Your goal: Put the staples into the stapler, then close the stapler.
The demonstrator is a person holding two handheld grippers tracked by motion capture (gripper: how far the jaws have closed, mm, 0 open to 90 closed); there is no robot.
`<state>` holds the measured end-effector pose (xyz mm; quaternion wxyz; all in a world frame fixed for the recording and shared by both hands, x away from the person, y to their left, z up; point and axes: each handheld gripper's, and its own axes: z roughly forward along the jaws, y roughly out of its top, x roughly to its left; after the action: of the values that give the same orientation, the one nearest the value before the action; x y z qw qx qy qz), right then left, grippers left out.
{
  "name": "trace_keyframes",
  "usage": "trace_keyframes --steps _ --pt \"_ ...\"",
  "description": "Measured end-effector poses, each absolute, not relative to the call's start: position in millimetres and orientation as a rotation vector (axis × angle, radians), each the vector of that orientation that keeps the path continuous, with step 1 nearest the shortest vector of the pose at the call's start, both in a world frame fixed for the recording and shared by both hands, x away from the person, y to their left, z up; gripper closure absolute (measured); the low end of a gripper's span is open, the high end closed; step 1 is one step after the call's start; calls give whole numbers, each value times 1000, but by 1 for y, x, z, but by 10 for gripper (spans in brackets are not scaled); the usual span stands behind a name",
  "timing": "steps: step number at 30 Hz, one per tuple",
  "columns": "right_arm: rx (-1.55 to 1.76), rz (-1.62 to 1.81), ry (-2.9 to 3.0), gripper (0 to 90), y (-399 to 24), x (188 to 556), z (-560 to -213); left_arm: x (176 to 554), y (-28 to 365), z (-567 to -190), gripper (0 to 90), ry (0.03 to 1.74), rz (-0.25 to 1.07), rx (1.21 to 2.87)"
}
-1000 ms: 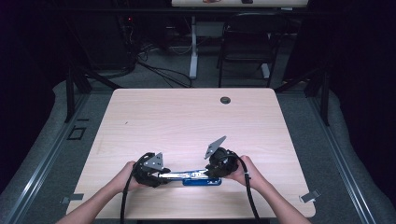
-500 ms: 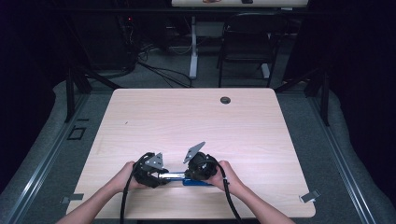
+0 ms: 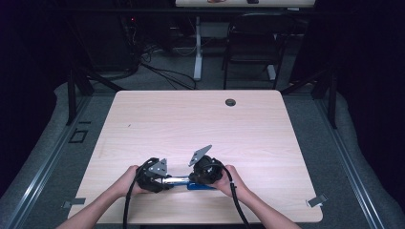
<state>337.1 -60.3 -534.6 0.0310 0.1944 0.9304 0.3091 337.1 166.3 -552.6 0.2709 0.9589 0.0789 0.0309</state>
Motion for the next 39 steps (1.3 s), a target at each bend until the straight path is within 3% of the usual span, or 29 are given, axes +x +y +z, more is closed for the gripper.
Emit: trace_keyframes --steps 10,32,39 --pt "573 980 2857 836 -55 334 -533 336 165 -544 641 173 93 2596" --pt "575 1007 2850 844 -51 332 -536 342 168 -553 643 308 -52 2594" --pt "593 1024 2848 844 -52 333 -537 339 170 -550 656 248 -10 2580"
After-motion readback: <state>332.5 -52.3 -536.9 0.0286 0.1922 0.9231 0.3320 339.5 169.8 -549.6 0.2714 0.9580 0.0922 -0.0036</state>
